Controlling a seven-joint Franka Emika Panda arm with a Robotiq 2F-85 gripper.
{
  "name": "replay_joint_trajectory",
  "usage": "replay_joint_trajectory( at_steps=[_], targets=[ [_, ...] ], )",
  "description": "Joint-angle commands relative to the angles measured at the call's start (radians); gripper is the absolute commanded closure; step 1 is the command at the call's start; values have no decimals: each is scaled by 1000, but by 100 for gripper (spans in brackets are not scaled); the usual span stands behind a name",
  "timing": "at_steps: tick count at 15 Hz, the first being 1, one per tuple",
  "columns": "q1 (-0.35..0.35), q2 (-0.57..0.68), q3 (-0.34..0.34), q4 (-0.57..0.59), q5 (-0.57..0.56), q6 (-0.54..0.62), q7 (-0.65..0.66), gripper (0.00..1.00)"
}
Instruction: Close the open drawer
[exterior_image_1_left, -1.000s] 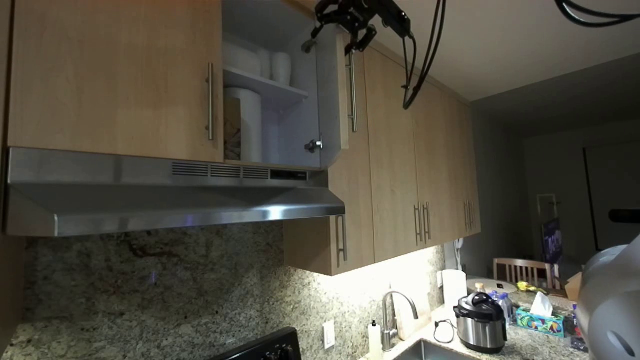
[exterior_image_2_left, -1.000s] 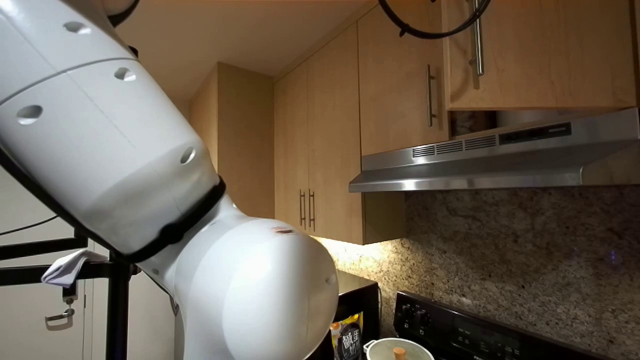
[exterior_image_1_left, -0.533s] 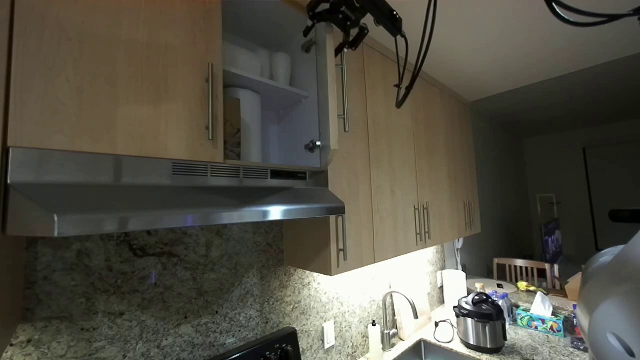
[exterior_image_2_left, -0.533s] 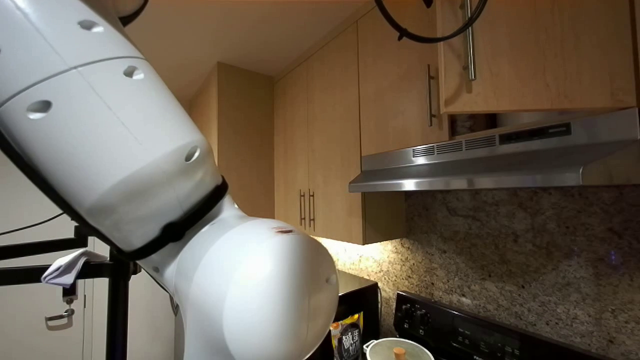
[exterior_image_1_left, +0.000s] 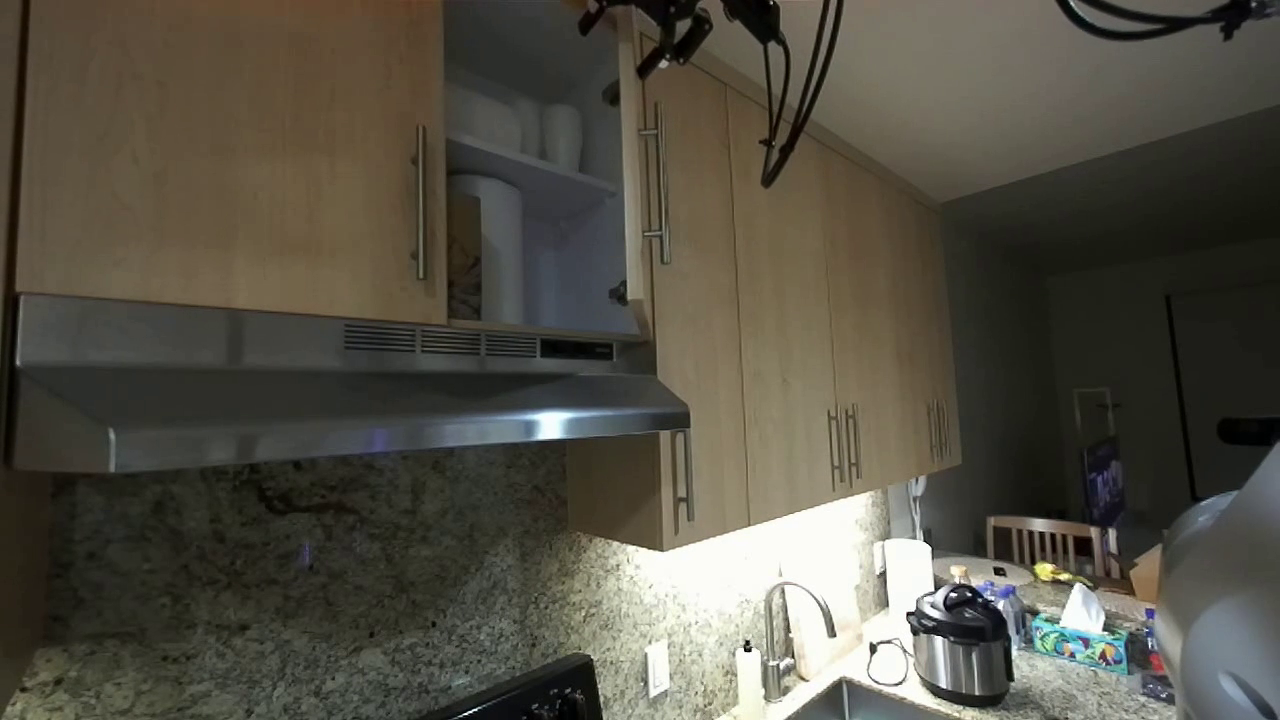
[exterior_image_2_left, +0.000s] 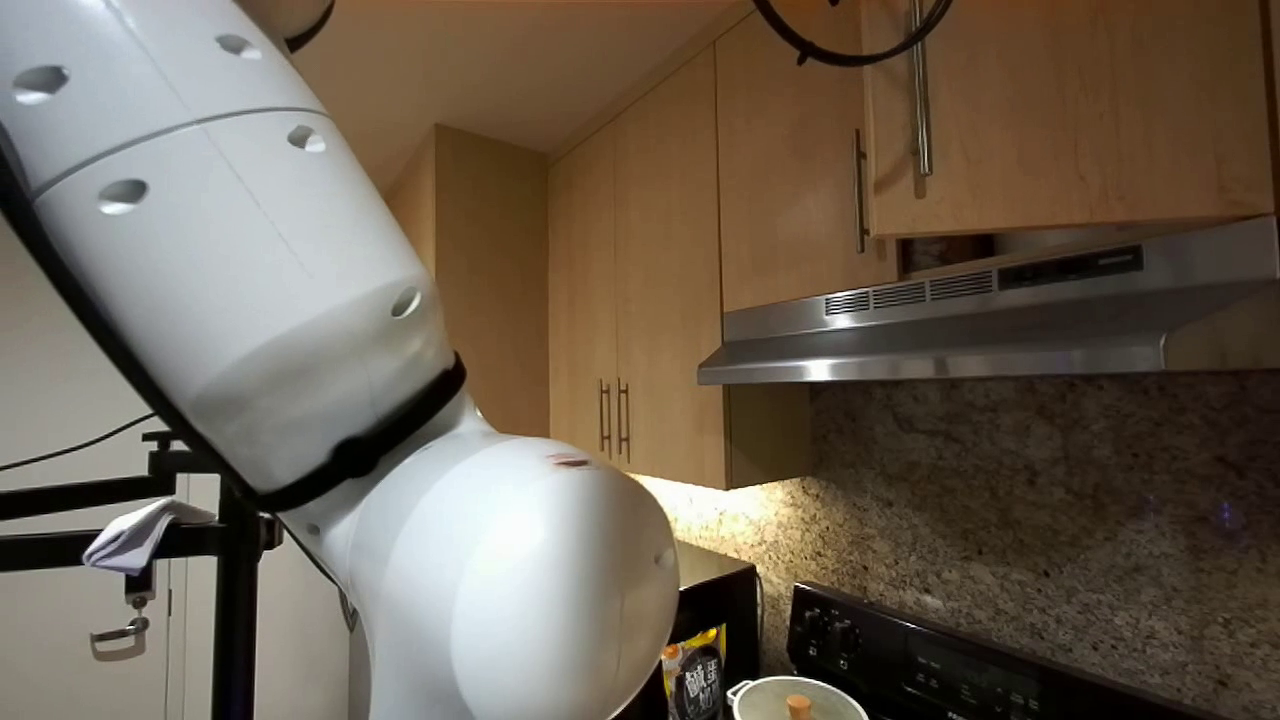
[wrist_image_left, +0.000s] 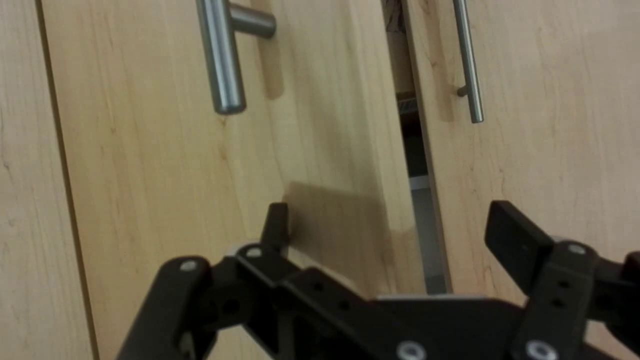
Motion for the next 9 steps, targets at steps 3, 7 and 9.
replay_joint_trajectory(
  at_steps=[3,7,9],
  targets=[
    [17,65,-6,84,34,38,-40,0],
    [36,33,-41,87,76,79,-53,0],
    [59,13,-64,88,121,76,-72,0]
  ],
)
